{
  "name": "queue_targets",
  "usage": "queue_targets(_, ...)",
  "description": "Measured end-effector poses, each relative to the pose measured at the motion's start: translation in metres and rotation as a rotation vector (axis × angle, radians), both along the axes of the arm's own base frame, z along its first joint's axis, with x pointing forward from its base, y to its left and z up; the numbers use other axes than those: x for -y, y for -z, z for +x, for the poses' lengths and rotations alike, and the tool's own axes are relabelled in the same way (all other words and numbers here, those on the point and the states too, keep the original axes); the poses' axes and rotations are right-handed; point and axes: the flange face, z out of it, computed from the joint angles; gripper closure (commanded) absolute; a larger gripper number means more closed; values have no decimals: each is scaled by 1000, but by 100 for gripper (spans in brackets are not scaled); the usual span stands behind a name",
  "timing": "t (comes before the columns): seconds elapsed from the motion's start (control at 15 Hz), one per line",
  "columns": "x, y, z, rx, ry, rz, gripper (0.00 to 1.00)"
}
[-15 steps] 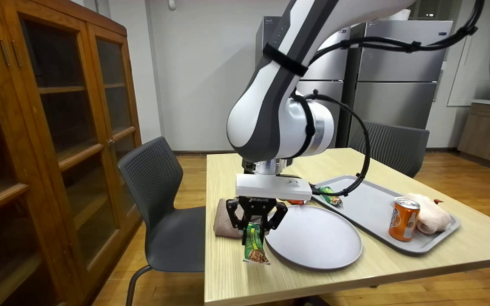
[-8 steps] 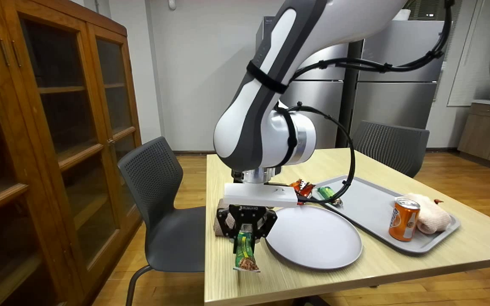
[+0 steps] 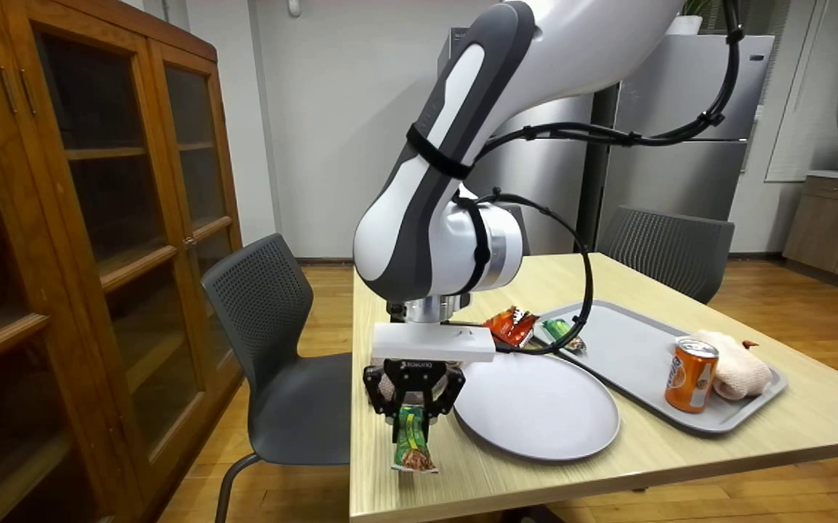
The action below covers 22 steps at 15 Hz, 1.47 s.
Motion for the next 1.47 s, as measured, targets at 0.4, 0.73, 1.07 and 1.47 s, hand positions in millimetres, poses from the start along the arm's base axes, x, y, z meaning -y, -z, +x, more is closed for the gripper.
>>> queue_targets(0.4,-2,-13,3,-19,-8,-3,0)
queue_targets(0.73,4,-37,11,-10,1,-7,0)
queue_targets(1.07,25,-61,21,0,32,-9,0)
queue_targets(1.47,61,-88,29,21,91,-7,0)
